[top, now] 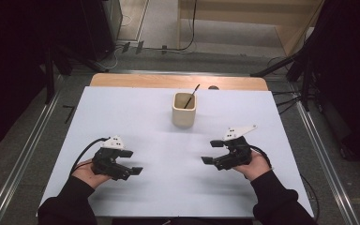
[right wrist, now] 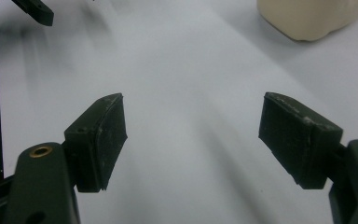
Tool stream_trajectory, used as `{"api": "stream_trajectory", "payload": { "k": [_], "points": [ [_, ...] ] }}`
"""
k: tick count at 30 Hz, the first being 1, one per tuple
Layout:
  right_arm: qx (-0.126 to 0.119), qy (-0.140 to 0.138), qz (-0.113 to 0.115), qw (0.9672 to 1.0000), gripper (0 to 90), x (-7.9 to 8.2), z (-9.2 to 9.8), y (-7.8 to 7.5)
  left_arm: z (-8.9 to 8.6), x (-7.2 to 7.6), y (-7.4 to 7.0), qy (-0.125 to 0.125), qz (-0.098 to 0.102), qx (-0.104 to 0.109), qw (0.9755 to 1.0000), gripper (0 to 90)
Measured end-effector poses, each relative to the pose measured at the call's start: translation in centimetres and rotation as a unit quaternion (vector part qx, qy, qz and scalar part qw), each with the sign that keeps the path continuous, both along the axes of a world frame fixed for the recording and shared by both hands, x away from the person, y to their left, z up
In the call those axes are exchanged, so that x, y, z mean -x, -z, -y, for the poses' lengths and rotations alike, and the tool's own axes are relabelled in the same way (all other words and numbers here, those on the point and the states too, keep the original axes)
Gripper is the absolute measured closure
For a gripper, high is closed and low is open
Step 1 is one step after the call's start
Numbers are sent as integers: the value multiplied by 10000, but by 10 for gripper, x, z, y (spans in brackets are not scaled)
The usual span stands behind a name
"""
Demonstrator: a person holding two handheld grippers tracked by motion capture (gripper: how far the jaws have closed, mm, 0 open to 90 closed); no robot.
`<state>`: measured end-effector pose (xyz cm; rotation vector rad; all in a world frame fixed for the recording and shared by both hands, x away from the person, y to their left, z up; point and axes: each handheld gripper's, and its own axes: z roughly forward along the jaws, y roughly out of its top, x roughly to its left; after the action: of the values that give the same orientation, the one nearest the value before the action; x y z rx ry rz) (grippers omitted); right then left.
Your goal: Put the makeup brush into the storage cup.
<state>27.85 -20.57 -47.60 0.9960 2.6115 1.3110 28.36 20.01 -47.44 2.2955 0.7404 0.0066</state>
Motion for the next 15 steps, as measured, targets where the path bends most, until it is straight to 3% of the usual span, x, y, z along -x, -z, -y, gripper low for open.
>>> {"api": "stream_trajectory", "payload": {
  "k": [15],
  "points": [
    [169, 168, -112, 9997, 241, 11, 23, 3, 0, -1, 0, 2, -6, -7, 10000, 237]
  ]
}}
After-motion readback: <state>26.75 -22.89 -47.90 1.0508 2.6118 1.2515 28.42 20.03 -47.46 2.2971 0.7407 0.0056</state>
